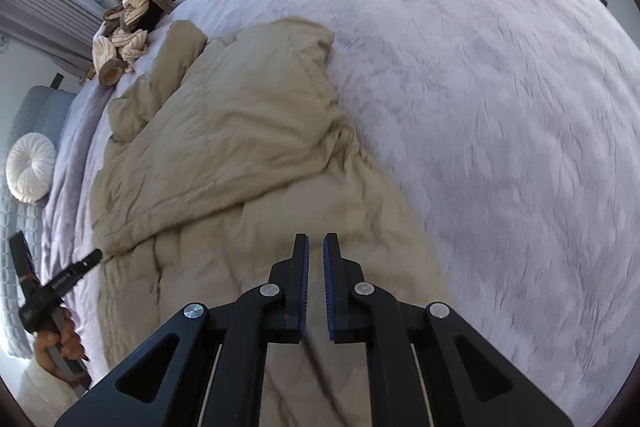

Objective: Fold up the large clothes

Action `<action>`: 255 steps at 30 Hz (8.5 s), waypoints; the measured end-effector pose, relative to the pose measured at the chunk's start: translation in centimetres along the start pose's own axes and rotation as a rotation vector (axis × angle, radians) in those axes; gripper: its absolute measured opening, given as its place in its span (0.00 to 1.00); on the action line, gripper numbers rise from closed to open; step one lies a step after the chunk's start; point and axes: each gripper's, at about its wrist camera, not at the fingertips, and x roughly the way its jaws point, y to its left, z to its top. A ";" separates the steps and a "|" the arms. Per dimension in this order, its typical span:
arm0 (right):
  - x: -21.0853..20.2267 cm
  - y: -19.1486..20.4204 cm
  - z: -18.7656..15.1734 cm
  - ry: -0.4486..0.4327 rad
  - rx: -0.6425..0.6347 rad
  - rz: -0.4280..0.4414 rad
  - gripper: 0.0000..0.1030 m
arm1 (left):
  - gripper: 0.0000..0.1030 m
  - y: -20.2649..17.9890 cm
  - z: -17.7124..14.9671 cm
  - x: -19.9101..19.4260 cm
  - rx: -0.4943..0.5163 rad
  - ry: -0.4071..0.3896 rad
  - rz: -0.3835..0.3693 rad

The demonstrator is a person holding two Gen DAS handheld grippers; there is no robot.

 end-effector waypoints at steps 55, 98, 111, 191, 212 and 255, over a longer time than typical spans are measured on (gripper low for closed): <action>-5.4 -2.3 -21.9 0.146 0.484 0.184 1.00 | 0.99 16.2 -25.1 -8.8 -0.398 0.263 -0.228; -0.1 -7.9 -18.1 0.130 0.681 0.517 0.08 | 0.11 14.3 -18.2 -6.4 -0.586 0.177 -0.603; -7.4 -1.3 -6.0 0.057 0.388 0.714 0.07 | 0.11 11.6 -5.7 -15.7 -0.491 -0.087 -0.679; 5.8 9.8 15.8 -0.061 -0.188 -0.011 0.15 | 0.39 8.1 17.8 2.8 -0.026 -0.065 -0.085; 15.0 4.1 20.3 -0.205 0.030 -0.064 0.03 | 0.40 7.6 22.2 13.7 -0.130 -0.140 0.030; 9.1 0.7 -1.4 0.007 0.397 0.488 1.00 | 1.00 14.1 0.1 5.9 -0.563 0.004 -0.426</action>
